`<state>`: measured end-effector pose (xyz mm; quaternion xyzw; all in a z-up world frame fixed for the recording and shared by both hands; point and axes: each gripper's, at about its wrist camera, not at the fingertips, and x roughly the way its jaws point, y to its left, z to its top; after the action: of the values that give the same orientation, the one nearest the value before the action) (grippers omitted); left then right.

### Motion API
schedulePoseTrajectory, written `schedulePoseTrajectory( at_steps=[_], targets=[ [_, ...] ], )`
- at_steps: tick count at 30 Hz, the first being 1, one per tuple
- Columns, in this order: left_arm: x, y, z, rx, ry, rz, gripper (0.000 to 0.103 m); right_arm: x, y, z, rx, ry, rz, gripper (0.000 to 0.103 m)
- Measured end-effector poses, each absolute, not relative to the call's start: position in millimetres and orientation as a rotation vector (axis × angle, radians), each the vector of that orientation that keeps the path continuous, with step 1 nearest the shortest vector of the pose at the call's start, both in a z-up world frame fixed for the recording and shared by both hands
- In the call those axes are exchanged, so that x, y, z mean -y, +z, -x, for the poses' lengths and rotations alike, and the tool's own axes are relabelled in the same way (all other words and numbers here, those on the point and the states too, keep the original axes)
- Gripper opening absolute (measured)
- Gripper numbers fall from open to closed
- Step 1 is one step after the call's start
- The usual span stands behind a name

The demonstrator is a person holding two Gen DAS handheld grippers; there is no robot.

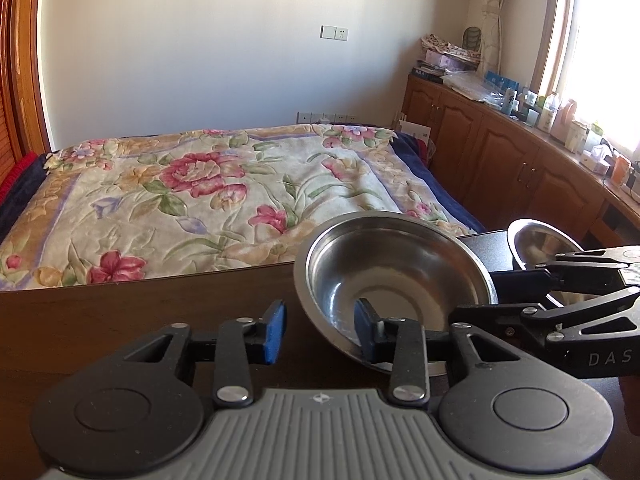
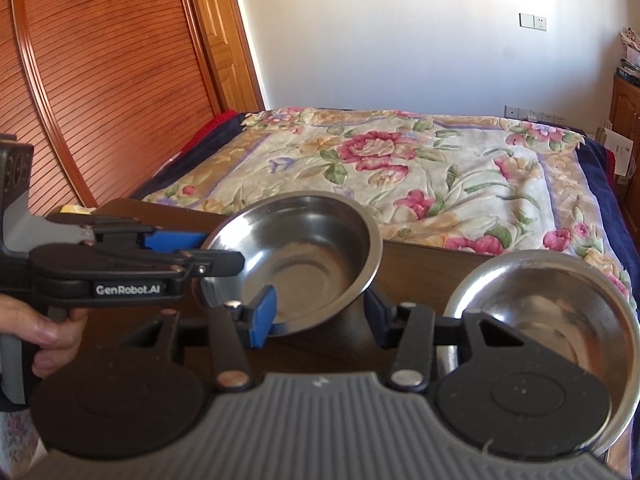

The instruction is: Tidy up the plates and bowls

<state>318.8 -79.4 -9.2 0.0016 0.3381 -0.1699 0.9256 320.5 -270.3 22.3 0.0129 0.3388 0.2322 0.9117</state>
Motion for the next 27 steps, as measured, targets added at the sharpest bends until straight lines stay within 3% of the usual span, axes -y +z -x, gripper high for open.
schedulePoseTrajectory(
  at_steps=[2,11,18,27],
  targets=[
    [80,-9,-318,-0.695,-0.356,-0.004,0.03,269,22,-320,-0.699,0.487,-0.029,0.05],
    [80,-3,-304,-0.686,-0.37,-0.009,0.03,267,23,-311,-0.67,0.49,-0.004,0.052],
    [81,15,-285,-0.65,-0.391,0.0,0.03,275,32,-301,-0.625,0.483,-0.015,0.042],
    [85,45,-247,-0.592,-0.445,0.036,0.031,290,50,-281,-0.589,0.473,-0.047,0.037]
  ],
)
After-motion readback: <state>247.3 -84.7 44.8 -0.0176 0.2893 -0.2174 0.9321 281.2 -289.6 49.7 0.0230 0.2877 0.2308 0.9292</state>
